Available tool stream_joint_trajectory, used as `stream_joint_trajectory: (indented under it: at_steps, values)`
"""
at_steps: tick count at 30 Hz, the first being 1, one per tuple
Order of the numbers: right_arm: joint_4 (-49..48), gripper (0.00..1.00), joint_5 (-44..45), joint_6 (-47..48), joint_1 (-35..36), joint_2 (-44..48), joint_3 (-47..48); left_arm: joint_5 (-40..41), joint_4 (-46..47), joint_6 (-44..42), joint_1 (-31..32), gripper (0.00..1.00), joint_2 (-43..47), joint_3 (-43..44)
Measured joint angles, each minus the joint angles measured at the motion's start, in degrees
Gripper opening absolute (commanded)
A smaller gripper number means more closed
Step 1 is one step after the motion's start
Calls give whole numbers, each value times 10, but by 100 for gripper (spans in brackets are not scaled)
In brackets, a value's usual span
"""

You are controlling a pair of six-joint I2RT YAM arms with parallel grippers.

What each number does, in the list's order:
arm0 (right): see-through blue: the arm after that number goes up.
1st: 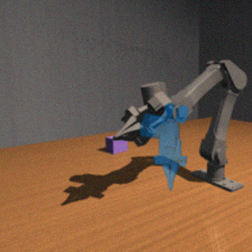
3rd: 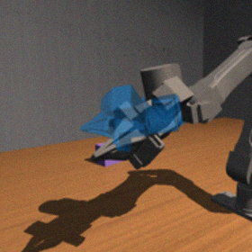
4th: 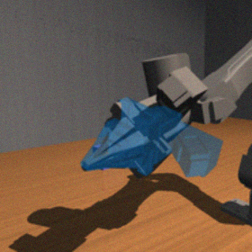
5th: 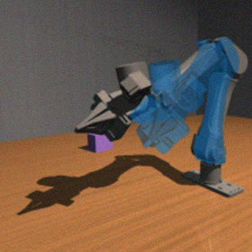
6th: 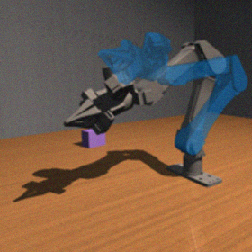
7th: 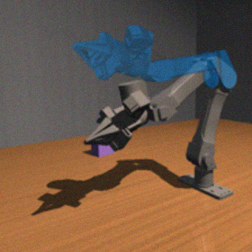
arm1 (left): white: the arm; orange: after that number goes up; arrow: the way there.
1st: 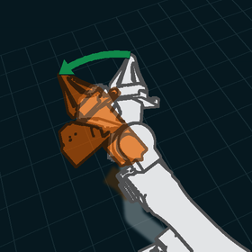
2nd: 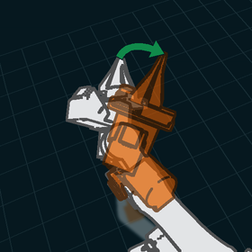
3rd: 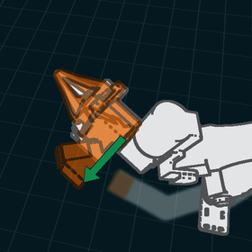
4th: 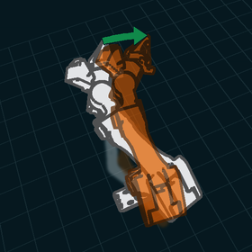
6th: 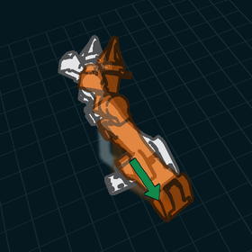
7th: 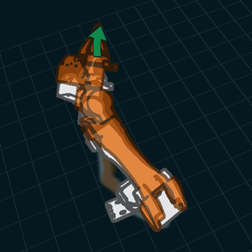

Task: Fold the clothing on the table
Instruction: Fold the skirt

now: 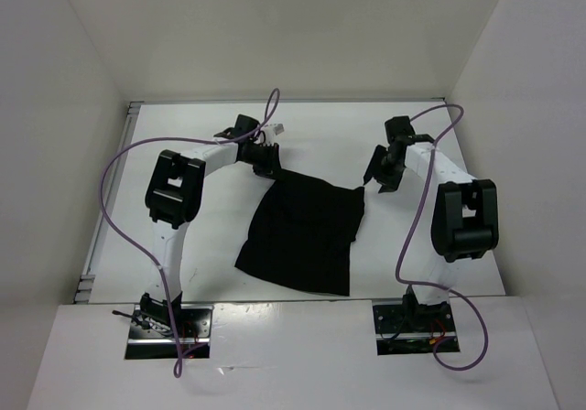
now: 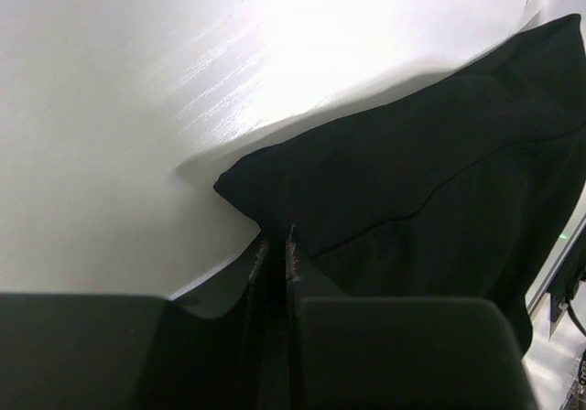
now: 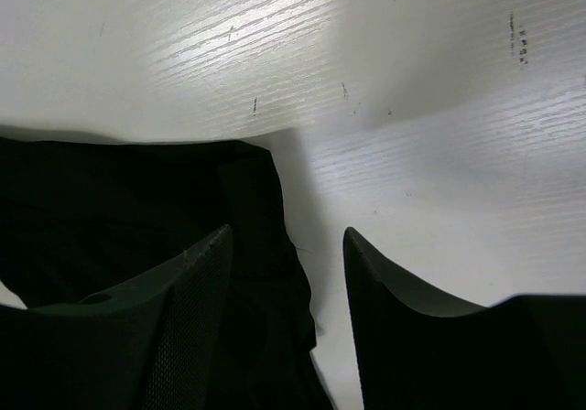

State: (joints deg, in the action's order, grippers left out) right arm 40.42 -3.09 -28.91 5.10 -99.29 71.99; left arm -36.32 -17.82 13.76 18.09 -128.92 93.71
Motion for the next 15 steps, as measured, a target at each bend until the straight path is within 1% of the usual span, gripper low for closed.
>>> stream_joint_trajectory:
  at_steps: [2, 3, 9, 10, 12, 15]
  values:
    - [-7, 55, -9, 0, 0, -4, -5, 0, 1, 0, 0, 14, 0, -1]
    - [-13, 55, -12, 0, 0, -9, -7, 0, 2, 0, 0, 13, 0, -3]
    - [-36, 47, -32, -3, 2, -41, -26, 0, 5, 0, 0, 12, 0, -7]
    - [-40, 41, -36, -4, 2, -45, -30, 0, 6, 0, 0, 11, 0, -7]
    - [-44, 34, -41, -5, 4, -53, -37, 1, 6, 1, 0, 11, 0, -7]
    - [-49, 27, -49, -10, 8, -65, -42, 2, 7, 1, 0, 10, 0, -7]
